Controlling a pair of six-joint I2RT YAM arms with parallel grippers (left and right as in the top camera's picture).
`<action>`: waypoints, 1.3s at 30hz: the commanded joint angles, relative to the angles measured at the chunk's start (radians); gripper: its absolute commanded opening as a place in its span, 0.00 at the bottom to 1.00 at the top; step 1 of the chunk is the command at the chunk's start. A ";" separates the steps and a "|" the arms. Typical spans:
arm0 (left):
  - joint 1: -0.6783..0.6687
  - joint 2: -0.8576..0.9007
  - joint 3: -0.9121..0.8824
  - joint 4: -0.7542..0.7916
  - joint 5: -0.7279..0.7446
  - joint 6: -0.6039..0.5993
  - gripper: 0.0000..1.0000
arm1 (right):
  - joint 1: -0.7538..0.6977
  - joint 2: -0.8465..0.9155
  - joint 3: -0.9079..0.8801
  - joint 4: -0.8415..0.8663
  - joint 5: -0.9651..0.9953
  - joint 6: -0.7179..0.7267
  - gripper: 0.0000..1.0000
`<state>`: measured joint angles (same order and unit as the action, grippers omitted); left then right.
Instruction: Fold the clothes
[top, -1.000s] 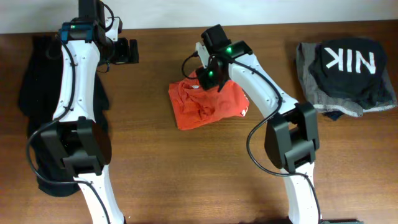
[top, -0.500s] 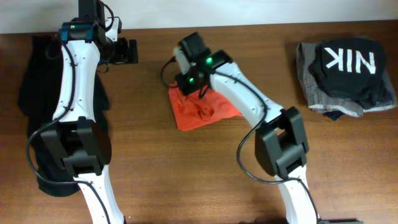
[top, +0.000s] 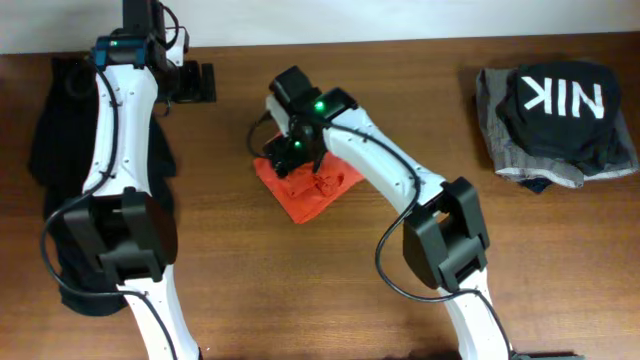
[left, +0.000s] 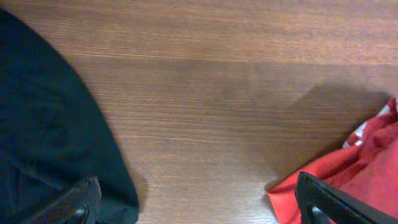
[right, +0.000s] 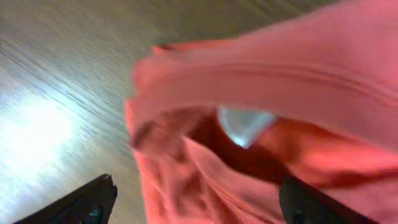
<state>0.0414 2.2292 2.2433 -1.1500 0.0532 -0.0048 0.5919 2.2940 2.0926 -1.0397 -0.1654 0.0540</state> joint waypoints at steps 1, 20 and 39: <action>0.018 -0.021 0.016 0.010 -0.016 -0.003 0.99 | -0.025 -0.041 0.053 -0.033 0.048 -0.056 0.89; 0.021 -0.021 0.016 0.016 -0.016 -0.003 0.99 | -0.055 -0.012 0.017 -0.138 0.113 -0.107 0.49; 0.019 -0.021 0.016 0.012 -0.016 -0.003 0.99 | -0.076 -0.015 0.070 -0.153 0.114 -0.106 0.04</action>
<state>0.0586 2.2292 2.2433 -1.1374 0.0441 -0.0048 0.5304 2.2902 2.0792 -1.1610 -0.0513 -0.0547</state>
